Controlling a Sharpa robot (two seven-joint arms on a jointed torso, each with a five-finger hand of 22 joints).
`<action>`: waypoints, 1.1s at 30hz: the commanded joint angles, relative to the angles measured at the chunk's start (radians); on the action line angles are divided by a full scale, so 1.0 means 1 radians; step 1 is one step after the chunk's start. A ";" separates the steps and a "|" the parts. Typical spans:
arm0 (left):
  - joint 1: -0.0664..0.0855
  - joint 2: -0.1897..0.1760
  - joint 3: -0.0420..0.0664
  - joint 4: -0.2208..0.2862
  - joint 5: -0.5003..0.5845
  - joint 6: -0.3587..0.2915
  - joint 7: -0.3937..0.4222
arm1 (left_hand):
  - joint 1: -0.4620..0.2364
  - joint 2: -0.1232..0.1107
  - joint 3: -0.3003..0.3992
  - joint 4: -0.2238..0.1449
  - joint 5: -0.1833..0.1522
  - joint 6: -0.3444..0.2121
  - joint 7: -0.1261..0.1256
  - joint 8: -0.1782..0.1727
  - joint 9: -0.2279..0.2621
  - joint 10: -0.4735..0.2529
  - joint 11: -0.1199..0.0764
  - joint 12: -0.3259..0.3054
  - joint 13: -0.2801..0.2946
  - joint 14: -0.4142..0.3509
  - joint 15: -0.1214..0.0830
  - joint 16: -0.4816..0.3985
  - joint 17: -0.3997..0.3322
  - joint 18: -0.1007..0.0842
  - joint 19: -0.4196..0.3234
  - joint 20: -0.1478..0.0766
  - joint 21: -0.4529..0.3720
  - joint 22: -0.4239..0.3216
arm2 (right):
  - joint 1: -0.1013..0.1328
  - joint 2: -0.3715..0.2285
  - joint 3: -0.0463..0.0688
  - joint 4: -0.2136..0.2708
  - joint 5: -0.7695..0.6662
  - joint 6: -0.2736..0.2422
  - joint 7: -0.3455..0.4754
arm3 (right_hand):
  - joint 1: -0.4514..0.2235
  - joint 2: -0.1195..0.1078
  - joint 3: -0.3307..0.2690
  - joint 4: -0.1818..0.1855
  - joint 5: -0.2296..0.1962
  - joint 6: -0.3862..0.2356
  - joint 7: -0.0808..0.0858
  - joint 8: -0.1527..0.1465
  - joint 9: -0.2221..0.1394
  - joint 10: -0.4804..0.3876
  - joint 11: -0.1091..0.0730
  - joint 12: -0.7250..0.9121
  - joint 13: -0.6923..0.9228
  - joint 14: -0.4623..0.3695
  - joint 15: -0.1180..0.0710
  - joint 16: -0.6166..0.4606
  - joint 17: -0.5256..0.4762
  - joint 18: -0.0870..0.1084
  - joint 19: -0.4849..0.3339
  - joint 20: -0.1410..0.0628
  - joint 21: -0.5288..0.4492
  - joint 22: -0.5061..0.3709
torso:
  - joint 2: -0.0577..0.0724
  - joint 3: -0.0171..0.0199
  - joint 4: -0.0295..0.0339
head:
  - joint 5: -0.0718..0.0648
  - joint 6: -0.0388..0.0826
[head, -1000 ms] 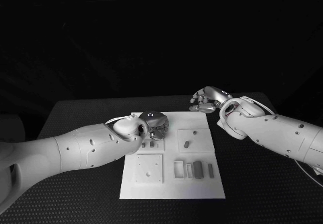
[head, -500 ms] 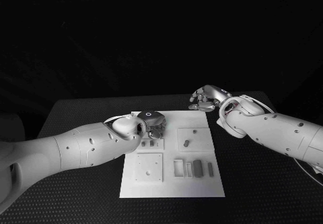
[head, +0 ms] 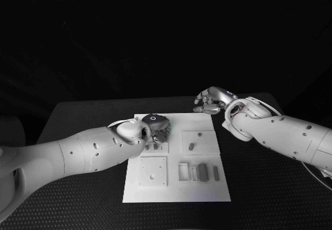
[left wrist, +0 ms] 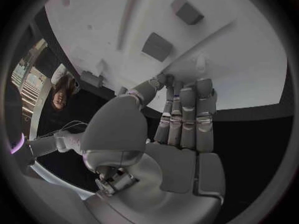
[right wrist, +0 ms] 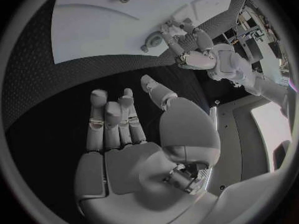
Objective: Assemble the parts on the task board
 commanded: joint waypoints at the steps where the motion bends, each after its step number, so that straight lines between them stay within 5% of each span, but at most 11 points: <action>1: -0.004 0.001 -0.002 0.000 -0.007 0.008 -0.009 | 0.001 0.013 0.006 -0.001 0.000 0.008 0.002 0.007 -0.001 0.012 -0.001 0.003 0.003 0.008 -0.004 0.007 0.002 0.097 0.008 0.000 0.010 0.025 | 0.000 0.001 0.000 0.001 -0.003 0.004 0.009 | -0.004 0.001 -0.001 0.006 -0.002 -0.002 0.007 -0.004 -0.001 -0.003 0.006 0.005 -0.001 -0.005 -0.005 0.003 -0.001 0.013 0.001 -0.004 -0.004 0.017 | -0.001 0.0007 0.0015 | -0.001 -0.001; 24: -0.005 0.005 -0.002 -0.010 -0.029 0.039 -0.026 | 0.020 0.035 0.015 -0.024 -0.001 0.036 -0.006 0.022 -0.001 0.049 -0.016 0.009 0.018 0.023 -0.018 0.033 0.000 0.096 0.018 -0.013 0.046 0.025 | 0.000 0.001 0.000 0.001 -0.003 0.005 0.009 | -0.005 0.002 -0.001 0.006 -0.002 -0.001 0.007 -0.004 -0.001 -0.003 0.006 0.006 -0.001 -0.005 -0.005 0.004 -0.001 0.013 0.002 -0.004 -0.003 0.017 | 0.000 -0.0001 0.0007 | -0.003 -0.006; 33: -0.017 0.013 -0.002 -0.022 -0.029 0.033 -0.016 | 0.021 0.041 0.016 -0.024 -0.001 0.042 -0.009 0.026 -0.001 0.056 -0.018 0.009 0.022 0.028 -0.020 0.038 -0.001 0.096 0.022 -0.015 0.054 0.024 | 0.000 0.000 0.000 0.002 -0.003 0.005 0.009 | -0.005 0.002 -0.001 0.007 -0.002 -0.001 0.007 -0.004 -0.001 -0.003 0.006 0.006 -0.002 -0.004 -0.005 0.004 -0.001 0.013 0.002 -0.004 -0.003 0.017 | 0.001 -0.0004 0.0001 | -0.005 -0.009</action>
